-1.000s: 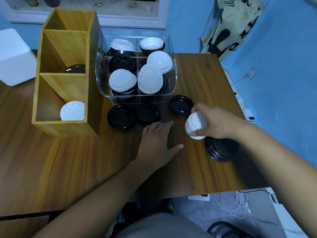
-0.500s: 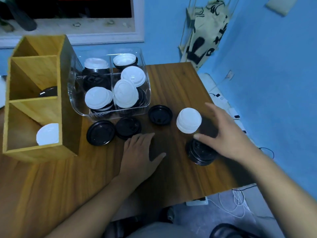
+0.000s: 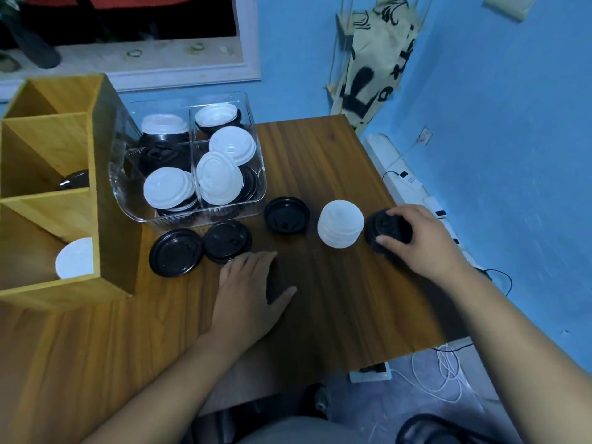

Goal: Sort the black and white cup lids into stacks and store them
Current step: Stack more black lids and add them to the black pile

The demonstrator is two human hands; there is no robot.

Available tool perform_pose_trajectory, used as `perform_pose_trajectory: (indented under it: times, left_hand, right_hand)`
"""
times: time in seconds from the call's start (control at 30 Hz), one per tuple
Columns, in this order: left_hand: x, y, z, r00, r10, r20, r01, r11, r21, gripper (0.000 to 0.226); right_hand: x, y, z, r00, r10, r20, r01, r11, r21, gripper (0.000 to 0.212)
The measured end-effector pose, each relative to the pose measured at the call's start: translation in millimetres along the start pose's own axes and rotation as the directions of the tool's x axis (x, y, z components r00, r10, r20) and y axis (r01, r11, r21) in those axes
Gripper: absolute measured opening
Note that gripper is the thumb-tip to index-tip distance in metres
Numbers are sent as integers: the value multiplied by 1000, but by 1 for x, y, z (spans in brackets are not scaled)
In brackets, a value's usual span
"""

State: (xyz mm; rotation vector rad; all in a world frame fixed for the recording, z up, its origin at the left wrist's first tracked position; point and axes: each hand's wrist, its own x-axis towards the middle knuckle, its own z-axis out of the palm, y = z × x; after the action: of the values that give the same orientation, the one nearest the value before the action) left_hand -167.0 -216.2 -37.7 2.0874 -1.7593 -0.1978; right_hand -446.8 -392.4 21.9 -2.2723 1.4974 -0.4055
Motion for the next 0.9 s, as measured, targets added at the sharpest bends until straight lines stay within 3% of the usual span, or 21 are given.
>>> perform_pose_trajectory:
  times: [0.23, 0.33, 0.43, 0.5, 0.57, 0.67, 0.8, 0.9]
  left_hand:
    - [-6, -1, -7, 999, 24, 34, -23, 999, -38, 68]
    - [-12, -12, -21, 999, 50, -6, -50, 998, -24, 65]
    - [-19, -35, -38, 995, 45, -87, -38, 996, 79, 61]
    - [-18, -53, -48, 993, 12, -117, 5, 990, 142, 61]
    - [-12, -66, -56, 992, -23, -124, 47, 979, 197, 64]
    - [1, -77, -66, 993, -56, -104, 81, 962, 262, 69]
    - [7, -85, -65, 998, -56, -27, 62, 945, 322, 67]
    - [1, -85, -59, 999, 26, 27, -34, 939, 343, 59]
  right_hand:
    - [23, -13, 0, 998, -21, 54, 18, 999, 47, 53]
    - [11, -29, -4, 994, -28, -110, 41, 992, 120, 48]
    - [-5, -69, 7, 954, -199, -224, 210, 977, 28, 34]
    - [-8, -102, 25, 923, -364, -121, 359, 931, -63, 34]
    - [1, -131, 48, 874, -479, 75, 483, 848, -216, 39]
    - [21, -154, 77, 845, -465, 263, 532, 683, -500, 48]
    - [33, -161, 89, 876, -405, 263, 476, 638, -605, 46]
    - [23, -154, 86, 850, -478, 220, 522, 712, -470, 41]
